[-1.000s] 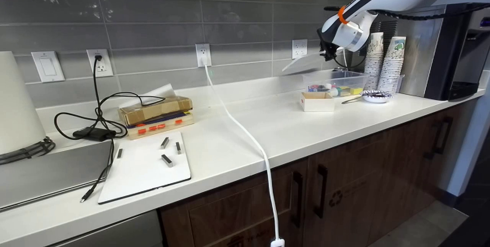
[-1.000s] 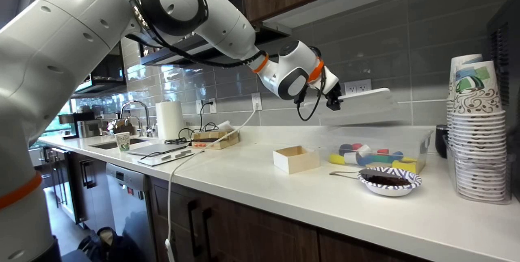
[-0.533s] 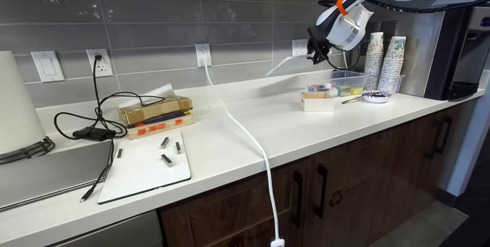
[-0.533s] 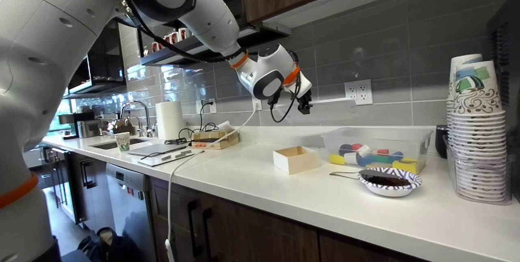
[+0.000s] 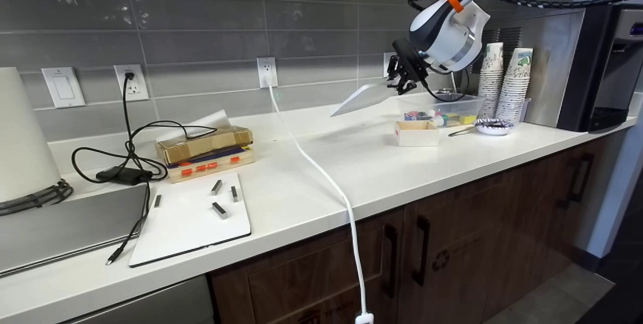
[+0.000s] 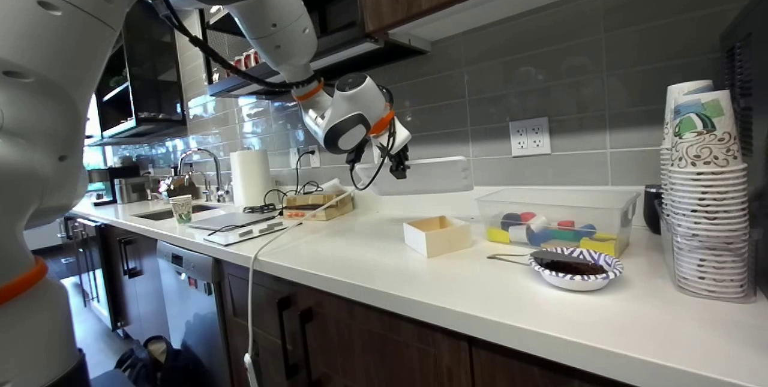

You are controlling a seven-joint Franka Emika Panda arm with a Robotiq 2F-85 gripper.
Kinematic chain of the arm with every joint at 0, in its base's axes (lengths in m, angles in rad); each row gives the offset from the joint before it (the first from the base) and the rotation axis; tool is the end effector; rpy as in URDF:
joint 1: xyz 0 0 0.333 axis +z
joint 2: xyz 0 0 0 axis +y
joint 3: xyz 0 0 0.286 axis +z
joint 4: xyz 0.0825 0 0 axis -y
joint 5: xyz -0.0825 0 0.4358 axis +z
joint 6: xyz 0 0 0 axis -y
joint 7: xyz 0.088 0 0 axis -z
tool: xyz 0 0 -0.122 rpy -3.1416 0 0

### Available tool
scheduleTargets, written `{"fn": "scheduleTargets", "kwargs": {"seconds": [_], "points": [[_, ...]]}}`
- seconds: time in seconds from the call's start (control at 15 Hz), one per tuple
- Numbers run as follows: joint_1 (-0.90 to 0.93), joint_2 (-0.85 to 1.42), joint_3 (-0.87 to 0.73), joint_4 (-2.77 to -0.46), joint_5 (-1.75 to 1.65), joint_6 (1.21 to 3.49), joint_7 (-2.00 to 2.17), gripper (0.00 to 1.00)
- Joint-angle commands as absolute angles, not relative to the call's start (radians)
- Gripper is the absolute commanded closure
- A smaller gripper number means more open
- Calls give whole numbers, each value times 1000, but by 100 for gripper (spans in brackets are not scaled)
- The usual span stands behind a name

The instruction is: Take the white lid off of the plastic box

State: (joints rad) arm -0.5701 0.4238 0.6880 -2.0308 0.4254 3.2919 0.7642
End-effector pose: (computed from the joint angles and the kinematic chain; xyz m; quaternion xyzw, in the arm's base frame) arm 0.6806 0.0129 0.3022 -0.7207 0.5323 -0.2982 0.3291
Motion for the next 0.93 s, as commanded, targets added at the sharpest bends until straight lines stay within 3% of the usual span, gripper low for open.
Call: {"fn": "scheduleTargets", "kwargs": {"seconds": [0.0,0.87], "points": [[-668,450,827,-2077,392,3370,727,97],[-638,581,707,-2046,351,3363,634,97]]}}
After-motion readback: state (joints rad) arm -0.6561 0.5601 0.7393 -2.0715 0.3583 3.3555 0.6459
